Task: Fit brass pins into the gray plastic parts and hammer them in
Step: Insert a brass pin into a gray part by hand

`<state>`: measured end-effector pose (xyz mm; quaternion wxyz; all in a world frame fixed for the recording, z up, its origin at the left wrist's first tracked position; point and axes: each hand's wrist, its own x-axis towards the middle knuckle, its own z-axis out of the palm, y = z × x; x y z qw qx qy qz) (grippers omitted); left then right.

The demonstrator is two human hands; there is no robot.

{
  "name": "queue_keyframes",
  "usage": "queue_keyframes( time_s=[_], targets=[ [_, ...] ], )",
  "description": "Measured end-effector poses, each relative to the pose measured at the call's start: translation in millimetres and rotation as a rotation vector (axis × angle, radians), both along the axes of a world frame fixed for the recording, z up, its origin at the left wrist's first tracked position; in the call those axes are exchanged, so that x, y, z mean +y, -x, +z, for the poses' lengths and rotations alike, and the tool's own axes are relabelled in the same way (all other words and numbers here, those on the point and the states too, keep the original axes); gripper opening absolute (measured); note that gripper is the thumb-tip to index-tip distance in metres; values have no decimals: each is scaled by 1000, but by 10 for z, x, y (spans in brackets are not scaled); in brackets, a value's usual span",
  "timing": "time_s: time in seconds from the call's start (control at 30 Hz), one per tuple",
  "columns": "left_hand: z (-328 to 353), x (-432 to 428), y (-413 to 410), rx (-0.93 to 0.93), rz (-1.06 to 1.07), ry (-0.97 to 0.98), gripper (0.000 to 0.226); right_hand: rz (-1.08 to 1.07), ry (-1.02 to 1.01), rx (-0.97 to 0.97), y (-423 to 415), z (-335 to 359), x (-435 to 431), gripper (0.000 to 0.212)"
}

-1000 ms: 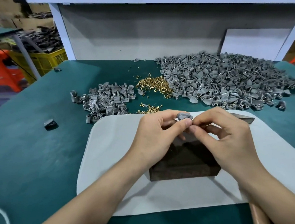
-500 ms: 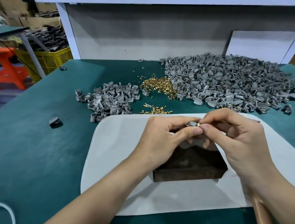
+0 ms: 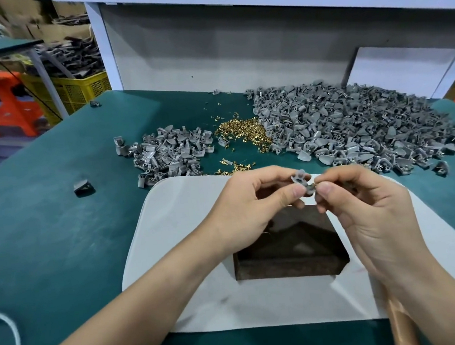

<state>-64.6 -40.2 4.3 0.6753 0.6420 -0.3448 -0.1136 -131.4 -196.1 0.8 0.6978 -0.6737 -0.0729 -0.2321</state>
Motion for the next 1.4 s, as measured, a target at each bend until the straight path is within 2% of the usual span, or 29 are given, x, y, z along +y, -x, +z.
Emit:
queue_keyframes(
  time_s=[0.17,0.3,0.4,0.5,0.8,1.03,1.27,1.4],
  targets=[
    [1,0,10,36,-19,13,18,68,-111,79,-1,3,16,21],
    [11,7,10,39,2,13,14,71,-98,113,3,2,50,29],
    [7,0,12,49,10,7,9,68,-179,144,2,9,59,17],
    [-1,-4,14,62,-4,-2,8,66,-229,185,-1,18,58,13],
    [-4,0,10,141,-39,-8,4,30,-135,223,-9,15,42,18],
    [-1,-4,15,128,-28,-63,7,-34,-15,220,-11,18,-8,20],
    [15,-9,31,149,-17,-62,17,-4,-110,205,-21,-13,22,14],
    [16,-10,36,166,-22,-53,16,-7,-123,194,-19,-22,23,19]
  ],
)
